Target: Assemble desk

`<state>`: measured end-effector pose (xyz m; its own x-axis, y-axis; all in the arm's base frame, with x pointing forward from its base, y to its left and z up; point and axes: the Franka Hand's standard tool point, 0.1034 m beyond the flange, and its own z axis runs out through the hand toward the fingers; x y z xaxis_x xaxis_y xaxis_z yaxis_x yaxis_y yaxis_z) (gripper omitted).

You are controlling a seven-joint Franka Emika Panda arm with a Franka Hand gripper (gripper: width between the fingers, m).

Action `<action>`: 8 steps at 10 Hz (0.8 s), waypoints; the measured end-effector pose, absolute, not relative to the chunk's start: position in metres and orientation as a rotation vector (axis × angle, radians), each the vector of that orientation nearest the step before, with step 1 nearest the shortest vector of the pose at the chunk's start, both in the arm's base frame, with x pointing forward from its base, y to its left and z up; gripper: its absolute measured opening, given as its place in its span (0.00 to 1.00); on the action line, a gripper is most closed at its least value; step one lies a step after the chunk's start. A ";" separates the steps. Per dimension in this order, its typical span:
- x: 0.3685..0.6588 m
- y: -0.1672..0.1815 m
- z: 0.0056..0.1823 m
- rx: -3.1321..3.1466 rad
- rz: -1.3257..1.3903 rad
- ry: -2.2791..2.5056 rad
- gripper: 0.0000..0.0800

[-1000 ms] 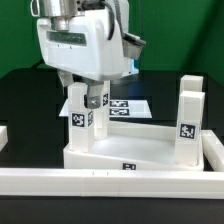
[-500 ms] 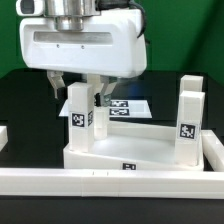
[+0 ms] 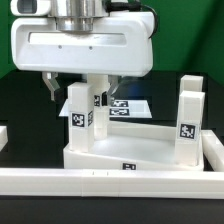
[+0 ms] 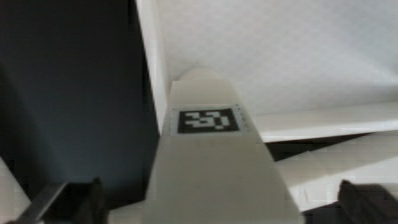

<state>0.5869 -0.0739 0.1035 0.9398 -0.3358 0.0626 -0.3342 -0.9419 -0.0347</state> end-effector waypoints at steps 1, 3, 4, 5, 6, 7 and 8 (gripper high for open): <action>0.587 -0.074 0.103 -3.071 -0.105 0.532 0.69; 0.587 -0.074 0.103 -3.071 -0.105 0.533 0.45; 0.587 -0.074 0.103 -3.071 -0.105 0.533 0.36; 0.587 -0.074 0.103 -3.070 -0.105 0.534 0.36; 0.587 -0.075 0.103 -3.064 -0.105 0.565 0.36; 0.587 -0.075 0.103 -3.062 -0.105 0.574 0.36; 0.587 -0.075 0.103 -3.052 -0.104 0.622 0.36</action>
Offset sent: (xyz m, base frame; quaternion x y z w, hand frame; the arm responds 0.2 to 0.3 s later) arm 0.0000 0.0000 0.0000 0.0000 0.0000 0.0000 1.0000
